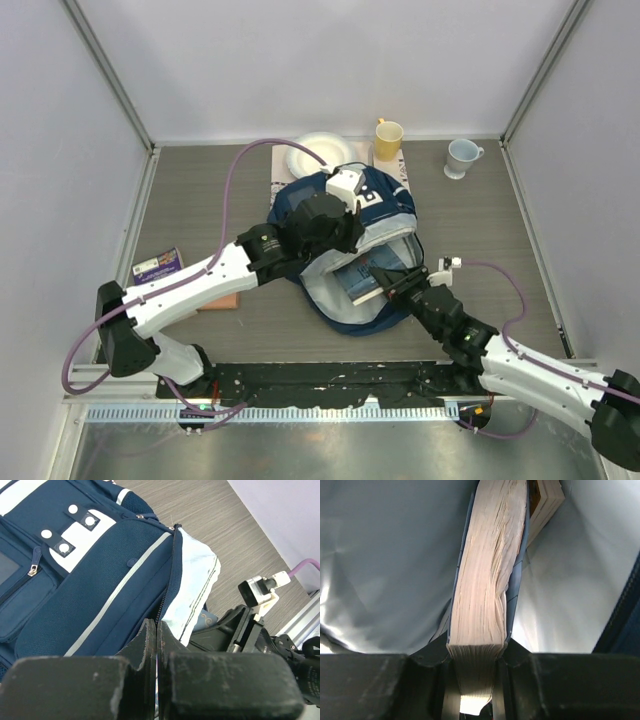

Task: Pack the student bag
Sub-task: Place the book in the student bag.

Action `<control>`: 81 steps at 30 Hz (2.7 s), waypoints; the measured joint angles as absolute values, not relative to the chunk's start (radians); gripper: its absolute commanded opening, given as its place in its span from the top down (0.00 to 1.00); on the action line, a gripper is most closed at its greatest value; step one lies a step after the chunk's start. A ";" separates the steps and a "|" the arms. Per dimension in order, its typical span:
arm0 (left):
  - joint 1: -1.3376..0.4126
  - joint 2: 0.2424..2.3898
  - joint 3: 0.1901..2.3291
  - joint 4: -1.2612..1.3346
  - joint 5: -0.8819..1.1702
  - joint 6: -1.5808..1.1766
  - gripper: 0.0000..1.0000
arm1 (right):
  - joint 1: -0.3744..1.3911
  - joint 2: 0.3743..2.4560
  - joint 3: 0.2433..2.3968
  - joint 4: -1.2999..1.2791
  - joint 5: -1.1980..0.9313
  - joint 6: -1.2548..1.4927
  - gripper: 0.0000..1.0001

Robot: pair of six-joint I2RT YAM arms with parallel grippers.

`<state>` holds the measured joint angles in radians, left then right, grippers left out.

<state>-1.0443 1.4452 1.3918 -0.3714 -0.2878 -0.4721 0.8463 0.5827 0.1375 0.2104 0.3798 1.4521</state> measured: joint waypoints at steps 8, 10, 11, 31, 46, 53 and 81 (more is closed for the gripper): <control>-1.039 1.435 1.392 -0.373 -0.286 -0.472 1.00 | 0.714 0.736 0.135 0.405 0.319 1.508 0.99; -1.039 1.433 1.392 -0.373 -0.284 -0.472 1.00 | 0.680 0.723 0.135 0.417 0.303 1.525 0.99; -1.039 1.431 1.392 -0.373 -0.284 -0.472 1.00 | 0.670 0.711 0.135 0.416 0.305 1.529 0.99; -1.038 1.410 1.391 -0.394 -0.238 -0.482 1.00 | 0.631 1.538 0.338 1.003 0.240 1.555 0.91; -1.037 1.385 1.356 -0.403 -0.189 -0.496 1.00 | 0.633 1.878 0.464 1.216 0.266 1.607 0.42; -1.037 1.384 1.346 -0.397 -0.187 -0.498 1.00 | 0.633 1.792 0.364 1.238 0.241 1.611 0.34; -1.037 1.384 1.325 -0.375 -0.190 -0.516 1.00 | 0.652 1.305 0.311 0.533 0.190 1.487 0.99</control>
